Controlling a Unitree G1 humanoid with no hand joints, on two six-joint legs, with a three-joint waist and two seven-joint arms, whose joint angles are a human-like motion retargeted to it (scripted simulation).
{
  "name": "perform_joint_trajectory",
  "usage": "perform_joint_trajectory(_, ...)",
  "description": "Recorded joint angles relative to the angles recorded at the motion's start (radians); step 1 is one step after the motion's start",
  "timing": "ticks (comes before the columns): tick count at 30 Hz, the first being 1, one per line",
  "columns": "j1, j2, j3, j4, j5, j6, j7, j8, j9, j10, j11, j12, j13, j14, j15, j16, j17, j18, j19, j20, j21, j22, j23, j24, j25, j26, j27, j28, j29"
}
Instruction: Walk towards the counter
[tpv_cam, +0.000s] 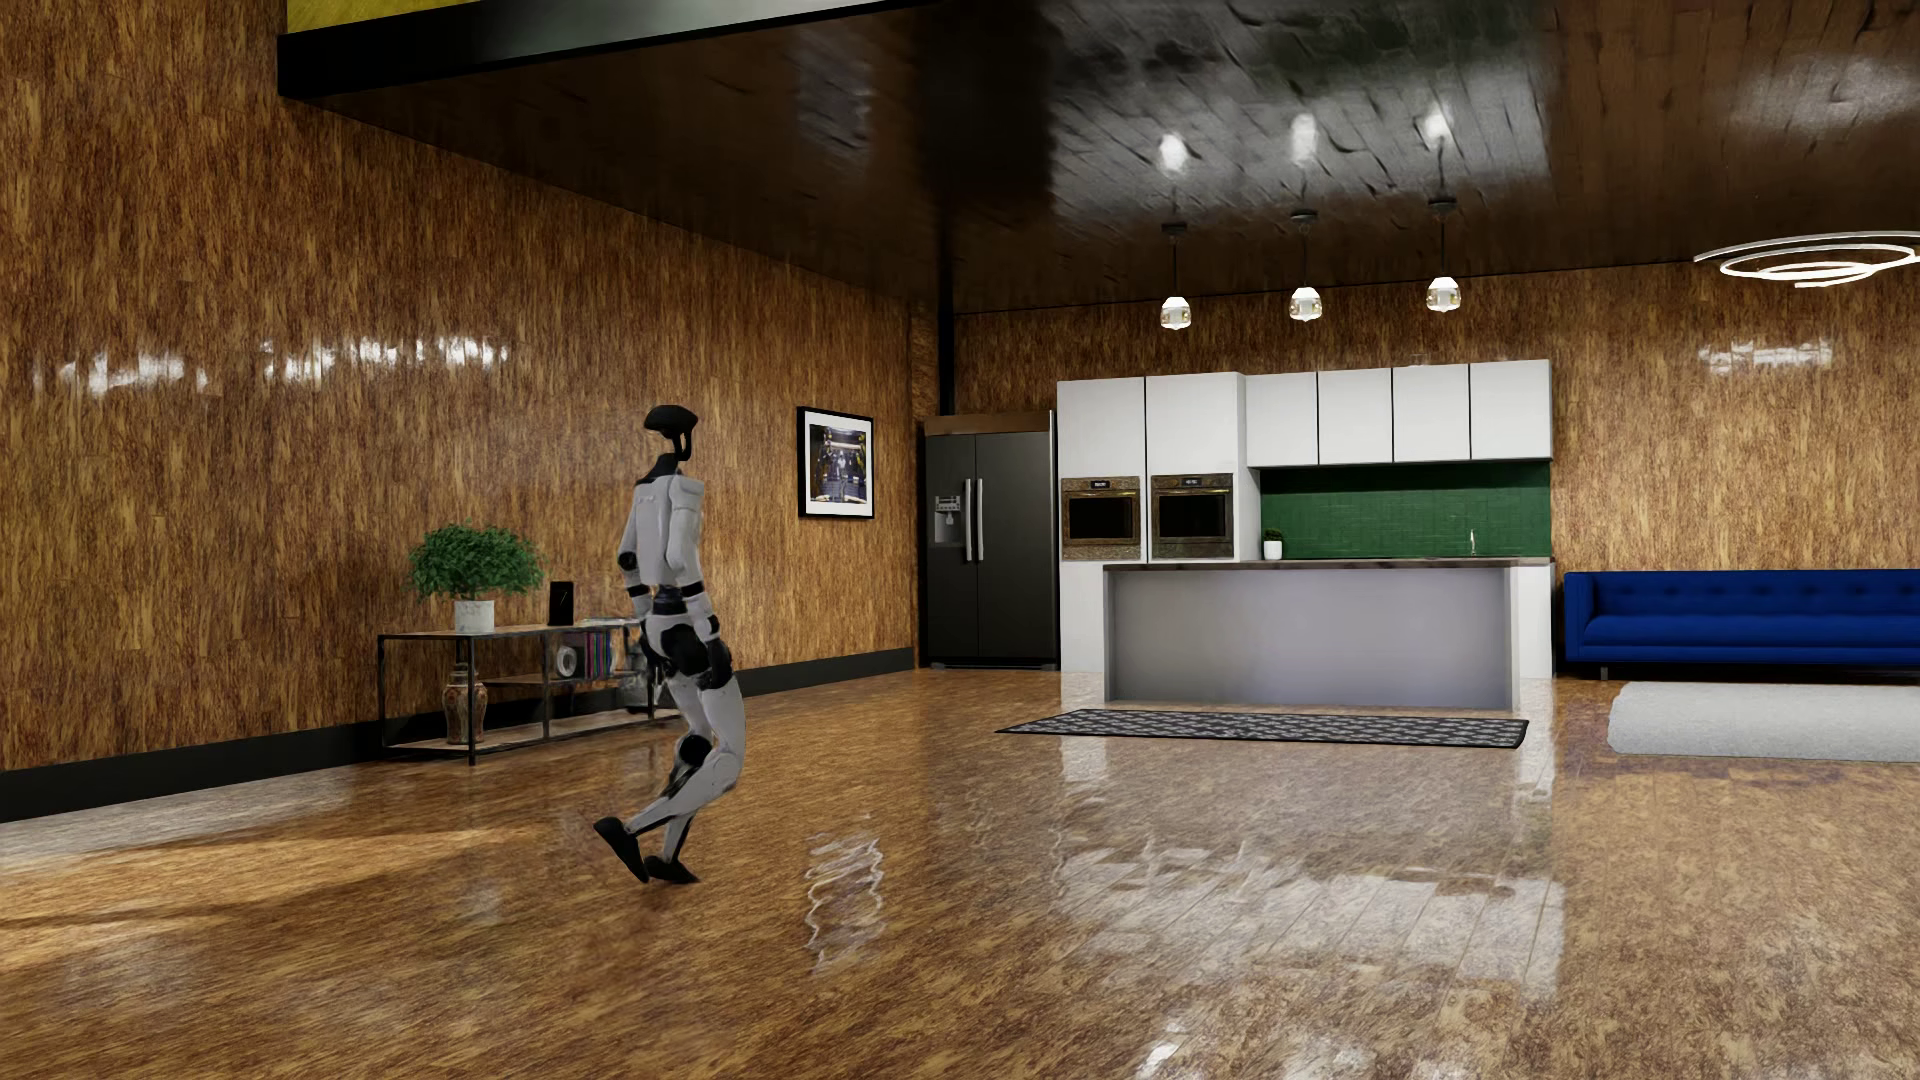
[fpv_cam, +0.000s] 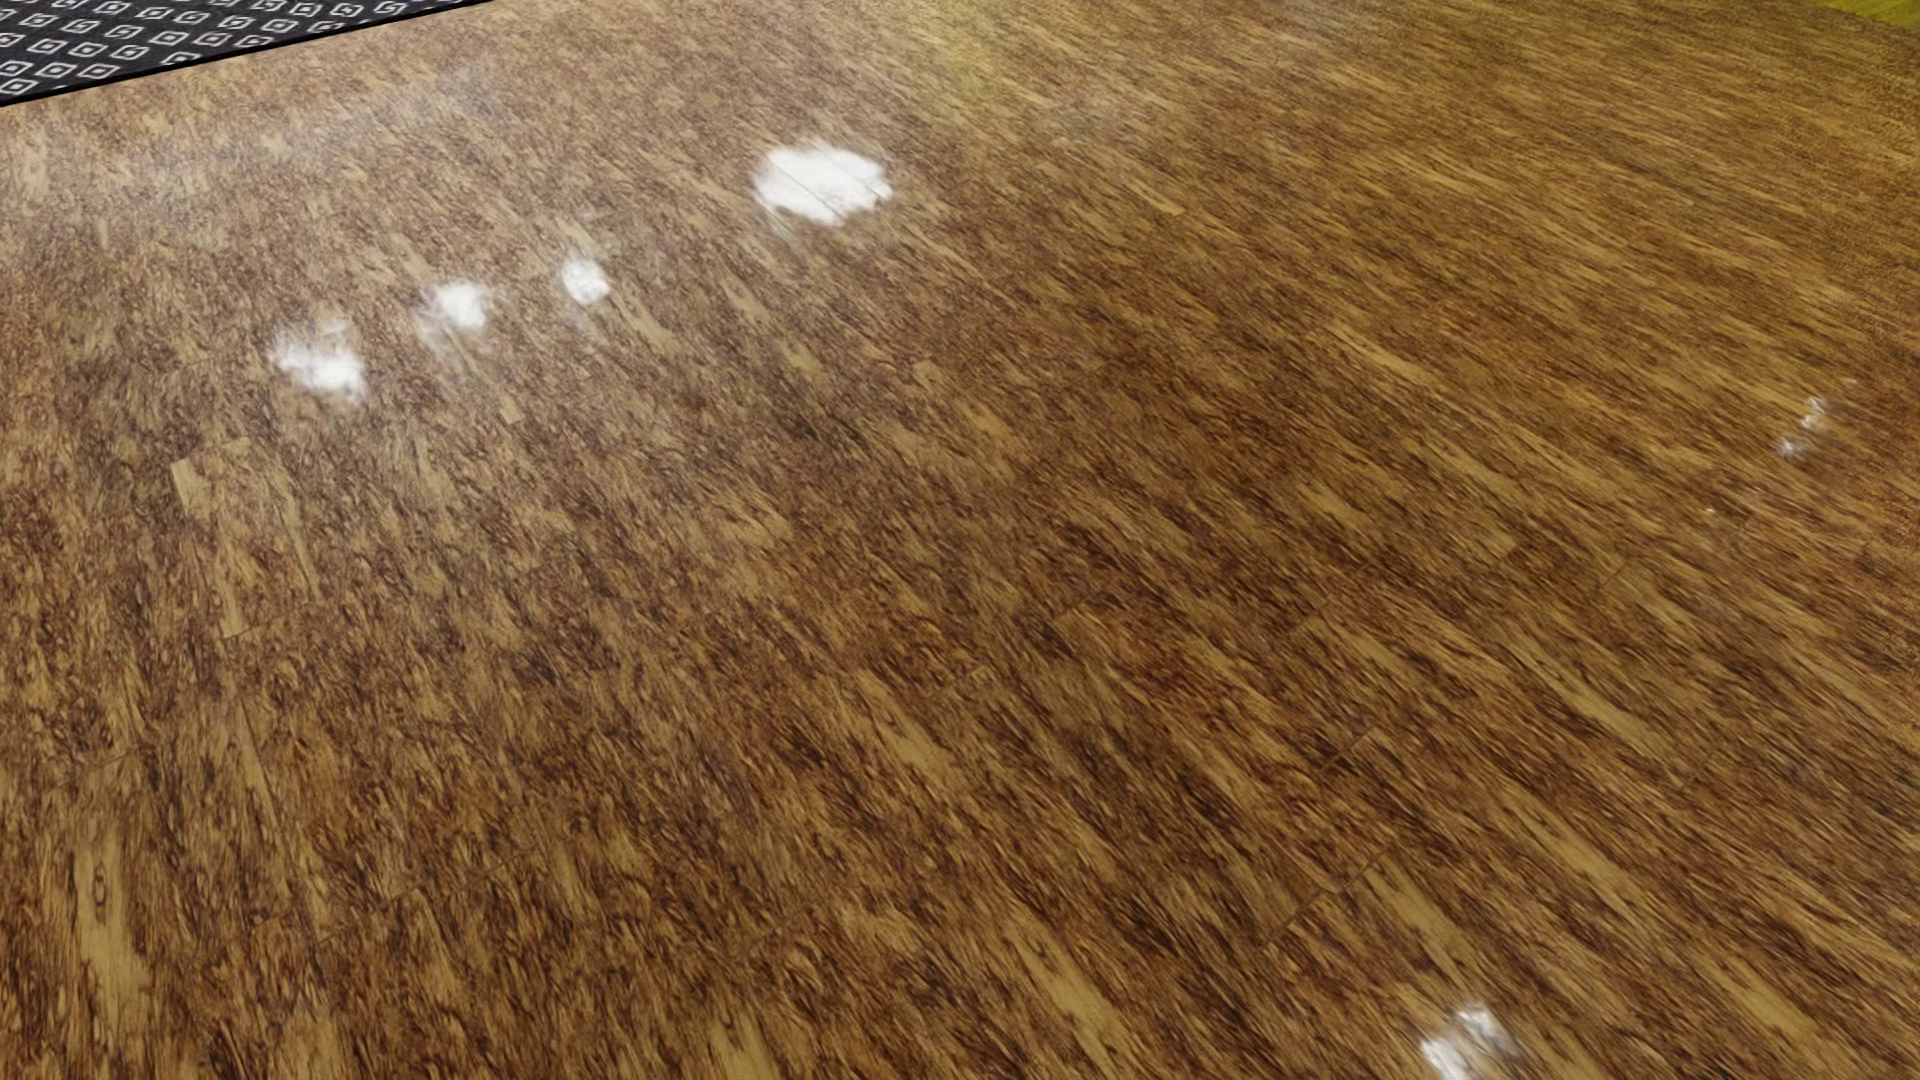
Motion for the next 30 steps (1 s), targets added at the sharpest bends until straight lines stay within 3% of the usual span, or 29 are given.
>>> perform_joint_trajectory(2, 0.187, -0.134, -0.116, 0.023, 0.009, 0.033, 0.000, 0.000, 0.002, -0.087, -0.186, -0.052, 0.041, -0.163, -0.053, 0.026, -0.009, 0.000, 0.000, 0.010, 0.003, -0.070, -0.008, 0.000, 0.000, 0.000, 0.000, 0.000, 0.000)
perform_joint_trajectory(4, 0.346, -0.218, -0.178, 0.052, 0.009, 0.051, 0.000, 0.000, -0.007, -0.157, -0.510, -0.109, 0.071, -0.324, 0.012, 0.043, -0.014, 0.000, 0.000, 0.062, -0.012, -0.117, -0.003, 0.000, 0.000, 0.000, 0.000, 0.000, 0.000)
perform_joint_trajectory(6, 0.436, -0.263, -0.215, 0.064, 0.001, 0.057, 0.000, 0.000, -0.041, -0.168, -0.805, -0.163, 0.079, -0.406, 0.103, 0.055, -0.011, 0.000, 0.000, 0.108, -0.010, -0.137, 0.031, 0.000, 0.000, 0.000, 0.000, 0.000, 0.000)
perform_joint_trajectory(8, 0.501, -0.292, -0.246, 0.091, 0.014, 0.069, 0.000, 0.000, -0.049, -0.126, -0.806, -0.172, 0.084, -0.344, 0.081, 0.061, -0.008, 0.000, 0.000, 0.134, -0.006, -0.163, 0.064, 0.000, 0.000, 0.000, 0.000, 0.000, 0.000)
perform_joint_trajectory(10, 0.501, -0.290, -0.270, 0.144, 0.054, 0.095, 0.000, 0.000, -0.066, 0.064, -0.656, -0.119, 0.092, -0.141, 0.109, 0.033, -0.006, 0.000, 0.000, 0.171, 0.007, -0.157, 0.111, 0.000, 0.000, 0.000, 0.000, 0.000, 0.000)
perform_joint_trajectory(12, 0.347, -0.215, -0.238, 0.190, 0.111, 0.120, 0.000, 0.000, -0.058, 0.478, -0.561, -0.071, 0.091, 0.072, 0.050, -0.007, 0.006, 0.000, 0.000, 0.153, -0.016, -0.099, 0.148, 0.000, 0.000, 0.000, 0.000, 0.000, 0.000)
perform_joint_trajectory(13, 0.223, -0.129, -0.212, 0.212, 0.140, 0.134, 0.000, 0.000, -0.038, 0.753, -0.578, -0.063, 0.081, 0.056, 0.003, -0.015, 0.008, 0.000, 0.000, 0.122, -0.008, -0.083, 0.149, 0.000, 0.000, 0.000, 0.000, 0.000, 0.000)
perform_joint_trajectory(15, 0.015, 0.032, -0.087, 0.179, 0.122, 0.100, 0.000, 0.000, -0.023, 0.742, -0.671, -0.043, 0.050, 0.101, -0.014, -0.025, -0.003, 0.000, 0.000, 0.036, 0.007, -0.040, 0.104, 0.000, 0.000, 0.000, 0.000, 0.000, 0.000)
perform_joint_trajectory(17, -0.120, 0.191, 0.013, 0.154, 0.110, 0.070, 0.000, 0.000, -0.008, 0.398, -0.771, 0.003, 0.012, 0.246, -0.032, -0.024, -0.020, 0.000, 0.000, 0.020, 0.007, 0.003, 0.031, 0.000, 0.000, 0.000, 0.000, 0.000, 0.000)
perform_joint_trajectory(18, -0.164, 0.252, 0.045, 0.151, 0.109, 0.064, 0.000, 0.000, -0.011, 0.185, -0.806, 0.024, -0.004, 0.266, -0.044, -0.019, -0.028, 0.000, 0.000, 0.015, -0.016, 0.019, -0.016, 0.000, 0.000, 0.000, 0.000, 0.000, 0.000)
perform_joint_trajectory(19, -0.190, 0.304, 0.070, 0.147, 0.106, 0.059, 0.000, 0.000, -0.018, 0.012, -0.825, 0.040, -0.015, 0.143, -0.062, -0.011, -0.038, 0.000, 0.000, 0.001, -0.044, 0.028, -0.065, 0.000, 0.000, 0.000, 0.000, 0.000, 0.000)
perform_joint_trajectory(20, -0.209, 0.347, 0.088, 0.141, 0.098, 0.053, 0.000, 0.000, -0.025, -0.078, -0.827, 0.056, -0.025, -0.051, -0.081, -0.004, -0.048, 0.000, 0.000, -0.016, -0.073, 0.036, -0.100, 0.000, 0.000, 0.000, 0.000, 0.000, 0.000)
perform_joint_trajectory(21, -0.229, 0.384, 0.100, 0.133, 0.092, 0.045, 0.000, 0.000, -0.030, -0.095, -0.812, 0.074, -0.026, -0.132, -0.088, 0.006, -0.055, 0.000, 0.000, -0.034, -0.097, 0.032, -0.121, 0.000, 0.000, 0.000, 0.000, 0.000, 0.000)
perform_joint_trajectory(22, -0.244, 0.409, 0.110, 0.120, 0.088, 0.037, 0.000, 0.000, -0.035, -0.070, -0.776, 0.092, -0.016, -0.056, -0.065, 0.016, -0.055, 0.000, 0.000, -0.049, -0.123, 0.026, -0.127, 0.000, 0.000, 0.000, 0.000, 0.000, 0.000)
perform_joint_trajectory(24, -0.223, 0.363, 0.093, 0.059, 0.041, 0.005, 0.000, 0.000, -0.049, 0.019, -0.531, 0.120, 0.021, 0.138, 0.126, 0.018, -0.042, 0.000, 0.000, -0.050, -0.159, 0.037, -0.098, 0.000, 0.000, 0.000, 0.000, 0.000, 0.000)
perform_joint_trajectory(25, -0.185, 0.267, 0.064, 0.027, 0.016, -0.008, 0.000, 0.000, -0.051, 0.056, -0.316, 0.119, 0.032, 0.148, 0.203, 0.017, -0.035, 0.000, 0.000, -0.056, -0.146, 0.048, -0.059, 0.000, 0.000, 0.000, 0.000, 0.000, 0.000)
perform_joint_trajectory(27, -0.017, 0.067, 0.000, -0.001, -0.004, -0.026, 0.000, 0.000, -0.019, 0.028, -0.061, 0.096, 0.038, 0.033, 0.053, 0.024, -0.026, 0.000, 0.000, -0.053, -0.099, 0.037, -0.003, 0.000, 0.000, 0.000, 0.000, 0.000, 0.000)
perform_joint_trajectory(28, 0.076, -0.015, -0.047, 0.007, 0.007, -0.015, 0.000, 0.000, -0.007, -0.008, -0.099, 0.070, 0.042, -0.033, -0.013, 0.025, -0.022, 0.000, 0.000, -0.048, -0.063, 0.042, 0.018, 0.000, 0.000, 0.000, 0.000, 0.000, 0.000)
perform_joint_trajectory(30, 0.235, -0.125, -0.148, 0.027, 0.023, 0.015, 0.000, 0.000, -0.002, -0.072, -0.384, 0.019, 0.077, -0.170, -0.040, 0.040, -0.026, 0.000, 0.000, -0.025, -0.046, 0.009, 0.029, 0.000, 0.000, 0.000, 0.000, 0.000, 0.000)
